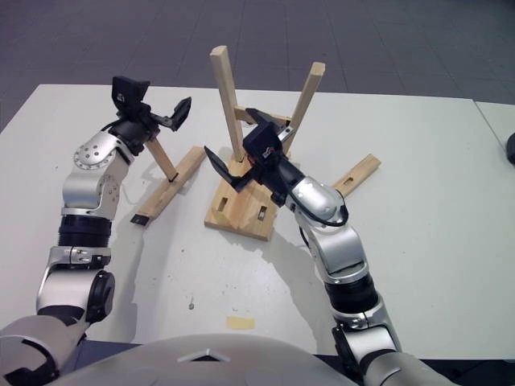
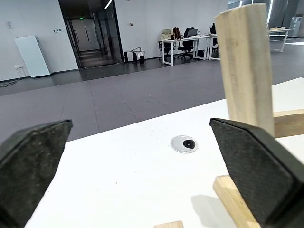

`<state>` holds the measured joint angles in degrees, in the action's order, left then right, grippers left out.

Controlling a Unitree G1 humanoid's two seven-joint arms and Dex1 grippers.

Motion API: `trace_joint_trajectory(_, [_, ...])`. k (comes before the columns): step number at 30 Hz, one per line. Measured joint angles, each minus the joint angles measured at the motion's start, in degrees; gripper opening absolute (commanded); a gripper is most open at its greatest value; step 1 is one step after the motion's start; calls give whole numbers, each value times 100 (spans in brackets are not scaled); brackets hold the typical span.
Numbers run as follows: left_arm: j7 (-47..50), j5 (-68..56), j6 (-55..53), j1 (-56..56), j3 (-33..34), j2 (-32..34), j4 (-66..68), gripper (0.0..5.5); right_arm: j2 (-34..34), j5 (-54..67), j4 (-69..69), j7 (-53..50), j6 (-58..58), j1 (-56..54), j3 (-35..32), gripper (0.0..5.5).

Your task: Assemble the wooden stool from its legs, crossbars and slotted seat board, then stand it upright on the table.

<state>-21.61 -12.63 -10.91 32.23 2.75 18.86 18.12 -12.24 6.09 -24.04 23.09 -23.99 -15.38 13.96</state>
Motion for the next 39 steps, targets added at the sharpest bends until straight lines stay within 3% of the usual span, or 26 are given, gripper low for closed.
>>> trace_joint_trajectory(10, [168, -137, -886, -60, 261, 69, -802, 538, 34, -20, 4, -51, 17, 2, 7, 540])
trace_joint_trajectory(16, [593, -732, -1973, 432, 1086, 491, -2598, 538, 82, -28, -1, -103, 37, 29, 19, 540])
trace_joint_trajectory(19, [394, -1076, -2760, -235, 1125, 738, -3530, 538, 52, -22, -23, -105, 28, 87, -2, 540])
trace_joint_trajectory(24, [-75, -1408, -3831, -2239, 938, 1088, -4294, 538, -69, -18, -32, -98, 22, 222, -107, 540])
trace_joint_trajectory(29, [-110, -888, -3845, -2769, 24, 1199, -3942, 538, -83, -12, -64, -108, 8, 239, -158, 540])
trace_joint_trajectory(33, [-90, -415, -3588, -2636, -527, 1133, -2933, 478, -85, -15, -73, -109, -16, 245, -162, 540])
trace_joint_trajectory(39, [-71, -216, -3543, -2369, -485, 1154, -2589, 376, -78, -12, -61, -75, -18, 227, -148, 540])
